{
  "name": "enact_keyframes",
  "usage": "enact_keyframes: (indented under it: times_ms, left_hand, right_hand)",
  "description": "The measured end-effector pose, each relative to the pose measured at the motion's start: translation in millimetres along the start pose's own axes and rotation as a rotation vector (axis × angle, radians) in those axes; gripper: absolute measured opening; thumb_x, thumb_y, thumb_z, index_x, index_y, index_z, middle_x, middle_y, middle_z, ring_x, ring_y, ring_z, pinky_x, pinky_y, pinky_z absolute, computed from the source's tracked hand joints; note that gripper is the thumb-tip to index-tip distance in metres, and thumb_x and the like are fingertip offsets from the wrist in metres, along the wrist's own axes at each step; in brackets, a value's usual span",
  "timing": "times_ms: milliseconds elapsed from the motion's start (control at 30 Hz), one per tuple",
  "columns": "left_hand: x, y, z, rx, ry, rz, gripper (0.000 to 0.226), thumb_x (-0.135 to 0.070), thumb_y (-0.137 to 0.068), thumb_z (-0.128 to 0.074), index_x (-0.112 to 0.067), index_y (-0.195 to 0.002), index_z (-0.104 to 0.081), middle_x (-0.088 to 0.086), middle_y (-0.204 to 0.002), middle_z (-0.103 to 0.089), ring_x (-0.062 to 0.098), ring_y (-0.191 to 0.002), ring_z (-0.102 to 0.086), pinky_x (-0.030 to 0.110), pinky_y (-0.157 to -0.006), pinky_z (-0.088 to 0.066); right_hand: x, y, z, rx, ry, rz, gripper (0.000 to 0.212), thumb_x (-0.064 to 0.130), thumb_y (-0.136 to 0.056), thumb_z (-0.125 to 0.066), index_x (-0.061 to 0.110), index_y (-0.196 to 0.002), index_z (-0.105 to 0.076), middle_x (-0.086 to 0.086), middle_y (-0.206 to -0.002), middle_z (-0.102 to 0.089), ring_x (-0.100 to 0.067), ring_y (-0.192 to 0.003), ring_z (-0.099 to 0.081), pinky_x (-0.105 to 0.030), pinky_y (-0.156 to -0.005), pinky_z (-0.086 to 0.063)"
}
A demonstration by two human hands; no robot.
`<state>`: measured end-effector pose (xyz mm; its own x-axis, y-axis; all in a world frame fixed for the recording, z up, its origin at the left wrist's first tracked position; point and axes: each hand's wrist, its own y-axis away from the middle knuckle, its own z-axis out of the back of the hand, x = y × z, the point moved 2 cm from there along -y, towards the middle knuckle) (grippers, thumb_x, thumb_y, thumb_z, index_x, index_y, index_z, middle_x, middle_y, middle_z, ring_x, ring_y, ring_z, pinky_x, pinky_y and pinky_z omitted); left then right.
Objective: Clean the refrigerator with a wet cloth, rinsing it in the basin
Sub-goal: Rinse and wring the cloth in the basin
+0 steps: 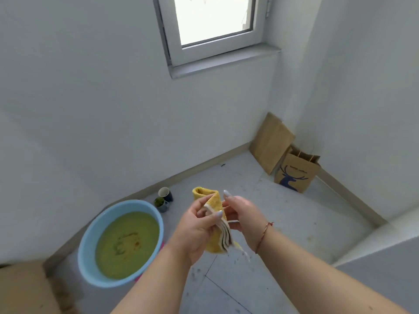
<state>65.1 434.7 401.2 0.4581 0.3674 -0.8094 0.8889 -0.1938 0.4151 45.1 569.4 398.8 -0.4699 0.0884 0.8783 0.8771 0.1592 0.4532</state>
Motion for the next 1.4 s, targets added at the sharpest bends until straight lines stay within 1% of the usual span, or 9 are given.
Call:
enact_keyframes:
  times_ms: [133, 267, 400, 567, 700, 867, 1133, 1267, 1400]
  left_hand:
    - [-9.3, 15.0, 69.3, -0.112, 0.001, -0.037, 0.054, 0.015, -0.077, -0.065, -0.007, -0.126, -0.057, 0.019, -0.115, -0.068, 0.030, -0.105, -0.066, 0.033, -0.081, -0.056]
    - [-17.5, 22.9, 152.2, -0.199, 0.123, -0.030, 0.052, 0.010, -0.075, -0.066, -0.006, -0.123, -0.060, 0.021, -0.113, -0.068, 0.035, -0.104, -0.066, 0.042, -0.084, -0.055]
    - [-26.5, 17.6, 234.0, -0.303, 0.258, 0.004, 0.048, 0.015, -0.075, -0.059, -0.002, -0.119, -0.060, 0.022, -0.100, -0.069, 0.032, -0.090, -0.068, 0.044, -0.081, -0.057]
    - [-29.8, 5.5, 347.3, -0.504, 0.258, 0.035, 0.050, 0.025, -0.082, -0.045, -0.010, -0.112, -0.064, 0.018, -0.083, -0.066, 0.030, -0.083, -0.062, 0.047, -0.083, -0.052]
    - [-13.5, -15.8, 418.8, -0.649, 0.131, 0.090, 0.043, 0.023, -0.085, -0.046, -0.007, -0.111, -0.064, 0.015, -0.089, -0.068, 0.027, -0.083, -0.065, 0.033, -0.068, -0.057]
    - [35.9, -54.4, 507.3, -0.902, -0.276, 0.177, 0.051, 0.011, -0.085, -0.056, -0.017, -0.128, -0.056, 0.021, -0.134, -0.053, 0.033, -0.127, -0.048, 0.046, -0.105, -0.041]
    - [167.1, -143.0, 557.1, -0.607, -0.946, 0.408, 0.063, -0.035, -0.094, -0.055, -0.034, -0.150, -0.026, 0.003, -0.161, -0.012, 0.028, -0.146, -0.014, 0.033, -0.117, -0.014]
    - [207.5, -174.2, 575.8, -0.437, -1.150, 0.609, 0.068, -0.055, -0.093, -0.043, -0.046, -0.150, -0.007, 0.007, -0.161, 0.011, 0.038, -0.146, 0.008, 0.042, -0.119, -0.002]
    - [225.9, -194.1, 604.8, -0.455, -1.149, 0.647, 0.077, -0.063, -0.089, -0.041, -0.044, -0.151, 0.001, 0.006, -0.159, 0.021, 0.040, -0.145, 0.014, 0.047, -0.119, 0.001]
  right_hand:
    - [-15.8, -26.5, -73.1, 0.080, 0.159, -0.044, 0.053, 0.050, -0.066, -0.078, 0.009, -0.095, -0.062, -0.010, -0.090, -0.069, -0.020, -0.080, -0.066, -0.031, -0.069, -0.054]
    - [-39.6, -62.9, -145.2, 0.148, 0.194, -0.147, 0.017, 0.027, -0.089, -0.064, 0.010, -0.092, -0.064, -0.010, -0.087, -0.069, -0.021, -0.080, -0.065, -0.033, -0.072, -0.056]
    - [-69.6, -108.6, -209.4, 0.168, 0.160, -0.265, 0.016, 0.018, -0.095, -0.053, 0.010, -0.082, -0.059, -0.008, -0.078, -0.062, -0.020, -0.071, -0.059, -0.033, -0.069, -0.052]
    - [-113.5, -176.1, -276.1, 0.014, 0.257, -0.362, 0.019, 0.026, -0.097, -0.048, 0.017, -0.081, -0.055, -0.015, -0.102, -0.060, -0.034, -0.104, -0.057, -0.050, -0.099, -0.045]
    - [-151.3, -229.5, -297.5, -0.050, 0.292, -0.439, 0.036, 0.034, -0.097, -0.048, 0.005, -0.115, -0.058, -0.017, -0.112, -0.058, -0.036, -0.110, -0.054, -0.051, -0.102, -0.041]
    - [-203.2, -296.2, -297.2, -0.018, 0.677, -0.299, 0.046, 0.038, -0.094, -0.053, 0.012, -0.131, -0.046, -0.009, -0.132, -0.052, -0.026, -0.117, -0.052, -0.042, -0.103, -0.042]
    - [-325.9, -387.6, -301.0, 0.438, 1.427, 0.023, 0.058, 0.038, -0.092, -0.053, 0.020, -0.143, -0.032, -0.002, -0.148, -0.033, -0.022, -0.137, -0.028, -0.033, -0.111, -0.028]
    - [-376.7, -412.5, -311.8, 0.608, 1.750, 0.183, 0.075, 0.048, -0.089, -0.052, 0.026, -0.150, -0.014, -0.004, -0.158, -0.007, -0.028, -0.146, 0.001, -0.049, -0.118, -0.007]
    - [-407.0, -450.9, -327.1, 0.673, 1.968, 0.177, 0.086, 0.057, -0.087, -0.049, 0.037, -0.150, 0.007, 0.000, -0.158, 0.015, -0.036, -0.143, 0.017, -0.066, -0.110, 0.006]
